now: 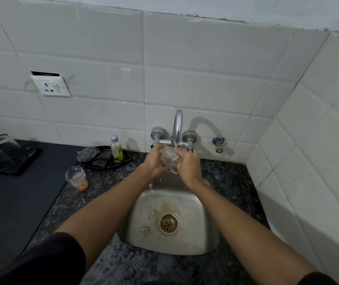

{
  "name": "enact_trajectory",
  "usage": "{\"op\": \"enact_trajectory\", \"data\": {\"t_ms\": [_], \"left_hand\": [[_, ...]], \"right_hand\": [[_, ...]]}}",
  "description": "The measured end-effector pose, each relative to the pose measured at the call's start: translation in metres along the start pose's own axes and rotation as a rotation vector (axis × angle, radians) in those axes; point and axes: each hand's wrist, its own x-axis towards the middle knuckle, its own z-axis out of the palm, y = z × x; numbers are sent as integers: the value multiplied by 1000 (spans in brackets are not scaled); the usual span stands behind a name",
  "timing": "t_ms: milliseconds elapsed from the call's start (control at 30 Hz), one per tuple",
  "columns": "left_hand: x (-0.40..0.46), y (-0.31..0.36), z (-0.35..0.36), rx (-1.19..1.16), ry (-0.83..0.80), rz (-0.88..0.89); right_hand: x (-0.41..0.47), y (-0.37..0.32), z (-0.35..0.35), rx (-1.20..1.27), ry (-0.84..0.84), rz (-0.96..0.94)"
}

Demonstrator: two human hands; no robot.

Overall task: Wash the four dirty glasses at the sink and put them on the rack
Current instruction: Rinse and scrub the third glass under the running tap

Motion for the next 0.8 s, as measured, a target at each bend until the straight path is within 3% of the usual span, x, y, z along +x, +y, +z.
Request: {"op": "enact_trajectory", "data": {"t_ms": [133,167,233,333,400,500,567,667,700,800], "left_hand": [[0,3,8,27,-89,-83],[0,5,9,52,-96,-95],[1,7,9,55,-89,-78],[2,5,6,9,-45,-40],[4,2,5,19,-51,-56],[6,6,5,135,-42,-92],[7,9,5,126,-40,-83],[9,6,0,34,-42,-42],[10,4,-1,8,-60,-39],[6,6,2,77,-58,-74]], "right_hand": [[-2,2,-9,-257,-49,-533],[-2,3,-10,-285,-42,-594],[-3,3,-5,-231,4,-482],[4,-3,0,-19,12,-80],[4,-6,-4,-63,1,-171],[2,-2,-6,-227,17,-588],[-1,-2,-3,-189,16,-521],[0,-7,1,-33,30,-94],[2,-8,-1,-53,21,-85],[4,-4,-8,-245,-6,-474]]}}
